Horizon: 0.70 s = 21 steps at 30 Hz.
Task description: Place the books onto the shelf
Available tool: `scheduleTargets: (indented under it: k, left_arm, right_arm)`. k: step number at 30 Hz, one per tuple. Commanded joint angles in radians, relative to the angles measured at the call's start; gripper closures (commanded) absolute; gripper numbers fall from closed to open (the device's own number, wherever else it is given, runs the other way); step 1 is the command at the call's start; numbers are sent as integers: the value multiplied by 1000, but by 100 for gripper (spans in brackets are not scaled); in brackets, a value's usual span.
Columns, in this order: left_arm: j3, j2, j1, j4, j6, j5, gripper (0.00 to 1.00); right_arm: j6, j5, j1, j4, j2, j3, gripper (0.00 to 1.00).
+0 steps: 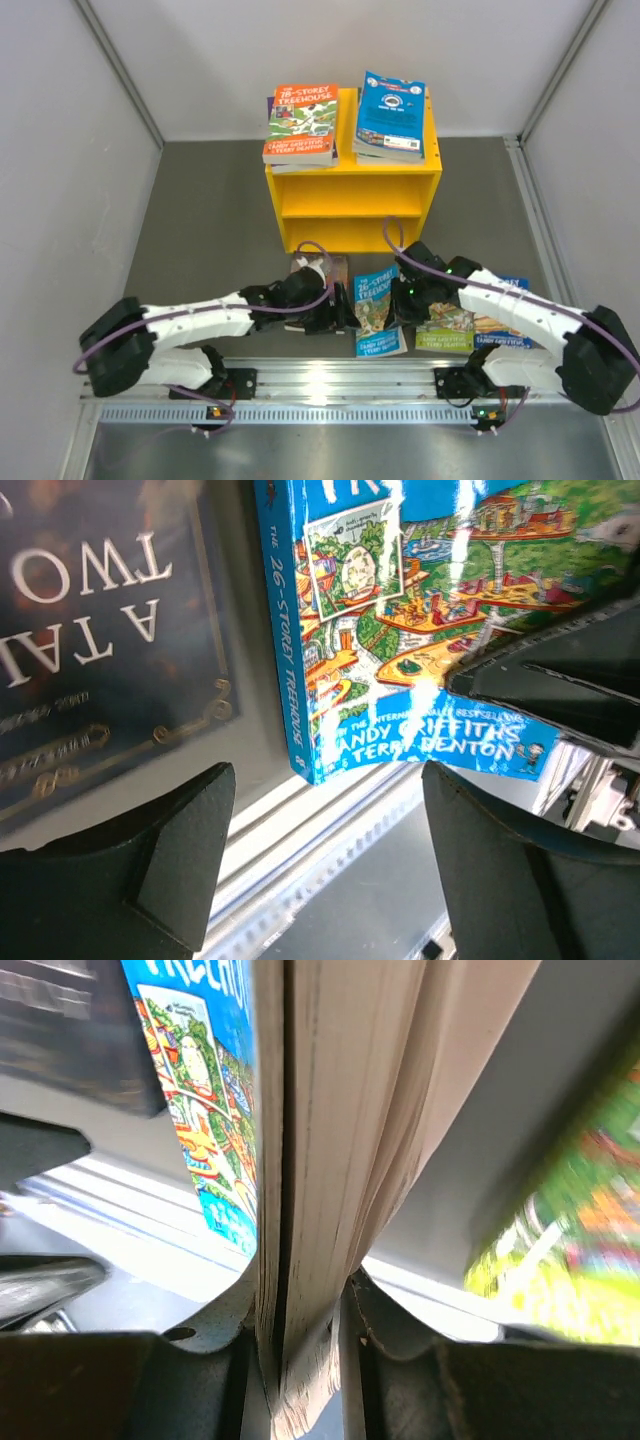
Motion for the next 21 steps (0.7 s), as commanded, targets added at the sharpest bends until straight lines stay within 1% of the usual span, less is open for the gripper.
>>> scheduleTargets:
  k: [1, 3, 5, 8, 11, 15, 18, 20, 21]
  left_arm:
    - [94, -199, 2, -190, 50, -167, 18]
    - [104, -299, 3, -238, 48, -256, 16]
    - [129, -381, 12, -290, 48, -296, 14]
    - [181, -440, 29, -338, 51, -321, 12]
    - [236, -444, 32, -372, 77, -330, 10]
    - [264, -428, 32, -367, 100, -327, 10]
    - [259, -432, 32, -304, 94, -301, 11]
    - [253, -440, 32, -255, 84, -280, 13]
    - [255, -447, 32, -248, 81, -275, 14]
  right_arm:
    - [35, 53, 13, -162, -118, 167, 100]
    - [51, 43, 11, -185, -156, 257, 100]
    - [74, 20, 11, -198, -177, 335, 100]
    - [111, -12, 13, -196, -184, 428, 100]
    - [146, -47, 13, -164, -182, 488, 100]
    - [183, -114, 13, -69, -179, 503, 100]
    - [192, -168, 13, 11, -175, 505, 100]
    - [212, -202, 13, 55, -184, 502, 100]
    - [223, -216, 11, 118, -188, 497, 100]
